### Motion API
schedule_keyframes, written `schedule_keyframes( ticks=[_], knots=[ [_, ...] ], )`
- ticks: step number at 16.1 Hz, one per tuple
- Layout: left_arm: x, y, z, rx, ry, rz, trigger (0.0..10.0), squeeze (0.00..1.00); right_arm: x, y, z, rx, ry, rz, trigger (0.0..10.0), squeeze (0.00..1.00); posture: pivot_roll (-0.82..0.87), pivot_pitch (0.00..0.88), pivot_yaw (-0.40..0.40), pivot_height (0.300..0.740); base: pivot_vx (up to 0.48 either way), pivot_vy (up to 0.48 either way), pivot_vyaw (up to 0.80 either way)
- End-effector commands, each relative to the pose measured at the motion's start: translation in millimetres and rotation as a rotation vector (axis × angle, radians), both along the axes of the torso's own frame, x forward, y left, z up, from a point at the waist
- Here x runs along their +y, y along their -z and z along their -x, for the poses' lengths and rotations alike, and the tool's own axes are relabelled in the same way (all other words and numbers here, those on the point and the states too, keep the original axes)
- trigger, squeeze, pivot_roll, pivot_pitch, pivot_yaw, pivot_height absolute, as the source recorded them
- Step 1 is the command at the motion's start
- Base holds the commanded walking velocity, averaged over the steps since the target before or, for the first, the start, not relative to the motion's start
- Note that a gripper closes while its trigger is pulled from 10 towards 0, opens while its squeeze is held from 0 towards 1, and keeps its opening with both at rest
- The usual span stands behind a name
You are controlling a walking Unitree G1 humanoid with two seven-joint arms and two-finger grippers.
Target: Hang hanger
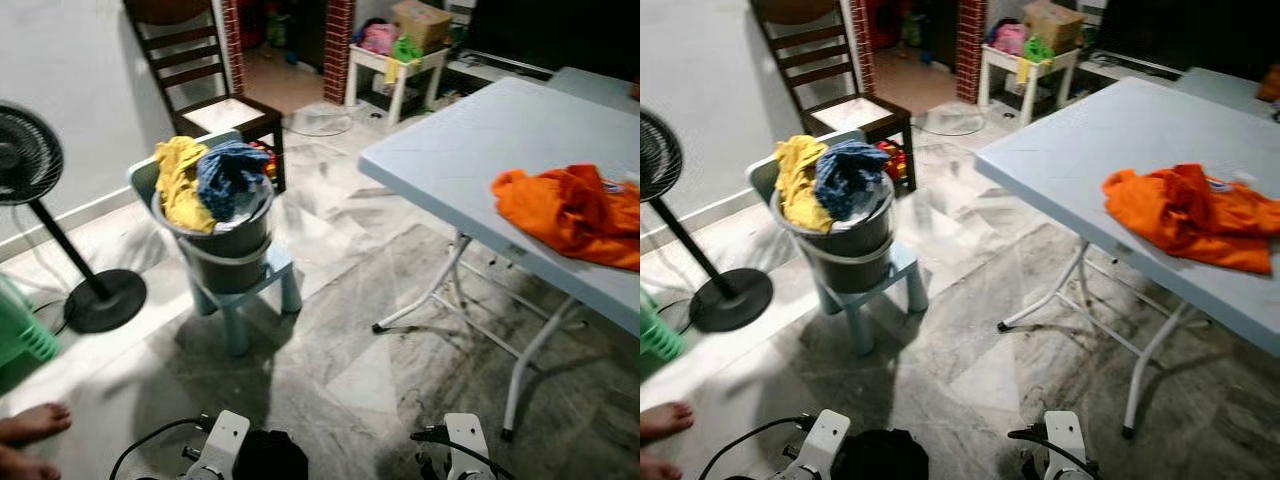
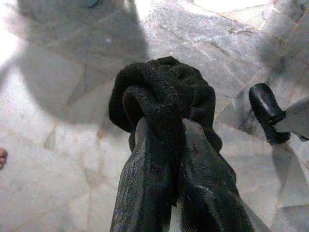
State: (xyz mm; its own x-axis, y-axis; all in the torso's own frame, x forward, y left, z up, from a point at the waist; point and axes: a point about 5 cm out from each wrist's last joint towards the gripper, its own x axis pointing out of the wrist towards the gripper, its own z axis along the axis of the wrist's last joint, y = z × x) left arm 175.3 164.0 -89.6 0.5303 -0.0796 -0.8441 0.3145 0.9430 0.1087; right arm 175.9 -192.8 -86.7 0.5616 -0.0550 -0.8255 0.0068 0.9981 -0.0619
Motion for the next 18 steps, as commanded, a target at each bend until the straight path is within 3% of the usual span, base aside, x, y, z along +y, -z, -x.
schedule_keyframes(
  ticks=[1,5,10,18],
  knots=[
    [2.1,-0.3,-0.2,-0.004,0.004,-0.005,10.0,0.0,1.4,-0.1,-0.7,0.003,-0.009,-0.001,10.0,0.0,-0.07,0.013,-0.01,0.74,0.0,0.0,-0.8],
    [3.9,1.5,4.4,0.009,0.011,-0.003,10.0,0.0,2.3,2.3,4.1,0.02,-0.025,0.006,10.0,0.0,-0.08,0.017,-0.008,0.74,0.0,0.0,-0.8],
    [5.5,3.1,8.6,0.022,0.02,-0.007,10.0,0.0,0.7,3.8,8.5,0.026,-0.035,0.014,10.0,0.0,-0.08,0.024,-0.009,0.74,0.0,0.314,-0.77],
    [4.0,3.4,9.6,0.03,0.029,0.024,10.0,0.0,-2.0,5.0,12.0,0.042,-0.065,0.033,10.0,0.0,-0.09,0.028,-0.001,0.74,0.0,0.333,-0.05]
  ],
)
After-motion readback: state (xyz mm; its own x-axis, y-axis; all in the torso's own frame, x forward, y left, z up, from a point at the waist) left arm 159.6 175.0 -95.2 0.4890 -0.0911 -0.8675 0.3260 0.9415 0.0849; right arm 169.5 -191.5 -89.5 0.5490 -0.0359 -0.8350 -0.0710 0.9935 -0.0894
